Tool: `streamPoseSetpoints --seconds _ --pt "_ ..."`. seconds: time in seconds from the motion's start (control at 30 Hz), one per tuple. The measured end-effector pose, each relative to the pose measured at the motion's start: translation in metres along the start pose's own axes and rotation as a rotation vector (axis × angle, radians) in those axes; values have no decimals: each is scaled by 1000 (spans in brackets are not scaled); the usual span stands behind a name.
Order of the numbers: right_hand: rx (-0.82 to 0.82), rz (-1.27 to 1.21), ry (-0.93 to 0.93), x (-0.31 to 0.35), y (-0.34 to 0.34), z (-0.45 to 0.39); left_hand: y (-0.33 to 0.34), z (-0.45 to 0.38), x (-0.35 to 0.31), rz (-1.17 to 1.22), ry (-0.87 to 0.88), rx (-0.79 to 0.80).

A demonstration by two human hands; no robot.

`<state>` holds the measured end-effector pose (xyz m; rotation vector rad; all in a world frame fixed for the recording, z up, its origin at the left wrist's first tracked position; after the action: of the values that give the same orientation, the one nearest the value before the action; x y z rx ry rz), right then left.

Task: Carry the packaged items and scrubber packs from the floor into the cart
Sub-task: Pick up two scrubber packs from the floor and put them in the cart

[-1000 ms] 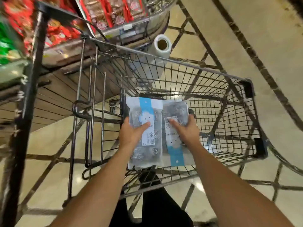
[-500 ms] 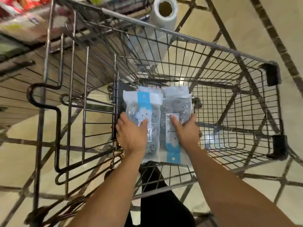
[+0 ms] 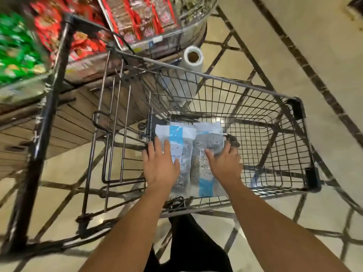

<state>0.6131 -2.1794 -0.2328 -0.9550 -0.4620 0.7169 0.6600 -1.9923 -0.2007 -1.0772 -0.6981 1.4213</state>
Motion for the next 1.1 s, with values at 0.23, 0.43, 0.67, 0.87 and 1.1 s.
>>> streamPoseSetpoints --seconds 0.23,0.43,0.67,0.87,1.1 --pt "-164 278 -363 24 -75 51 -96 32 14 -279 150 -102" --pt "-340 413 -487 57 -129 124 -178 85 50 -358 144 -253" --pt "-522 511 -641 138 -169 241 -260 168 151 -330 10 -414" --pt "-632 539 -924 242 -157 350 -292 261 285 -238 -161 -525" --pt "-667 597 -1286 375 -100 473 -301 364 426 -131 -479 -643"
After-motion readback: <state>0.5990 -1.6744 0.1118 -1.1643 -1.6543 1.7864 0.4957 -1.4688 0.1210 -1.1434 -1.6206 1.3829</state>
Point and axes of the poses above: each hand's wrist, its own z-axis away from the middle knuckle, its own y-axis out of the palm, x = y × z, the point moved 2 cm from there along -z, towards the middle knuckle, and after that the axes turned 8 degrees about z, right-handed, at the moved point
